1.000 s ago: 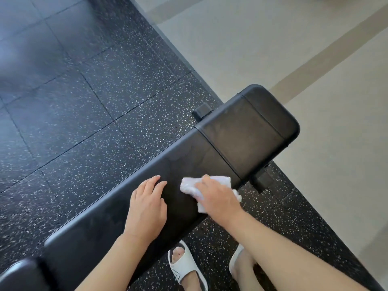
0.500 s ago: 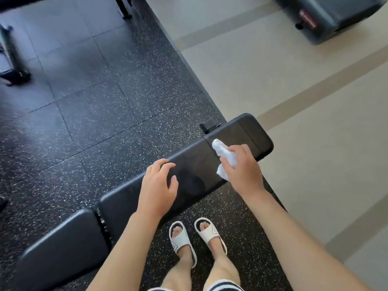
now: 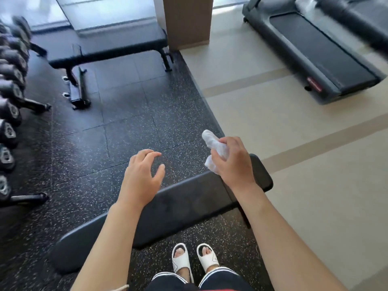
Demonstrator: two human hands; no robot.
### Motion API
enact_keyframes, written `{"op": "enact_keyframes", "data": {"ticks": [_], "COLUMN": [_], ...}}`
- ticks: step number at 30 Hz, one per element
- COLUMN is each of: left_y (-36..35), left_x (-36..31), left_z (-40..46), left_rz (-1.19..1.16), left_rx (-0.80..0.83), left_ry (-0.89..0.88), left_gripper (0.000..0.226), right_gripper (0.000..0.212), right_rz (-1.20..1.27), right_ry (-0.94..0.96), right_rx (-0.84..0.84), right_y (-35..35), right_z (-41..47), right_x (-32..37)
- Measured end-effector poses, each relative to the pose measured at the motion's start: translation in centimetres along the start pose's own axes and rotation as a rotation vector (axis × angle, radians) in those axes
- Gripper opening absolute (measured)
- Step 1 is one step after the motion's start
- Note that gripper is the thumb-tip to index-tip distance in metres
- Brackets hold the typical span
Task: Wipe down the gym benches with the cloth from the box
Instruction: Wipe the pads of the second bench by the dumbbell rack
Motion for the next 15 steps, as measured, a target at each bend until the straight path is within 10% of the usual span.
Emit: {"op": "enact_keyframes", "data": {"ticks": [15], "left_y": [18.3], "left_x": [6.4], "left_z": [-13.7], "left_rz": [0.13], "left_rx": [-0.416], "left_ry": [0.389], "left_gripper": [0.048], "right_gripper": [0.02], "right_rz": [0.12], "right_ry": [0.492], "right_rx": [0.248], "right_y": [-5.3], "right_z": [0.8], "right_x": [19.7]}}
Point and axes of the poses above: each hand's wrist, its own z-axis towards the middle knuckle, its own y-axis out of the back of the hand, x = y × z, the point moved 9 cm from there along z, towards the middle knuckle, and after that the axes turned 4 degrees about -x, right-handed, at the moved point
